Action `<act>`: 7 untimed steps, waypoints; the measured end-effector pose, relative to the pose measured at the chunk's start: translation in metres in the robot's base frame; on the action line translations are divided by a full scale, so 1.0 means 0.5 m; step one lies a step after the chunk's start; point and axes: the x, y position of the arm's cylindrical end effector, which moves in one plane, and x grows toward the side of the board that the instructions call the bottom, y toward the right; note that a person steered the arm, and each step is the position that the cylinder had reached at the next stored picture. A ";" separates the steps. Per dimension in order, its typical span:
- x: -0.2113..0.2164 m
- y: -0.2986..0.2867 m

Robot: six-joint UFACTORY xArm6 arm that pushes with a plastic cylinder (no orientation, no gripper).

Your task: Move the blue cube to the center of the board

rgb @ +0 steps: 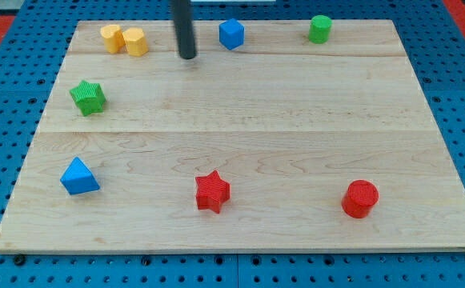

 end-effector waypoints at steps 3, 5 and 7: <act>-0.090 0.168; 0.113 0.083; 0.128 0.116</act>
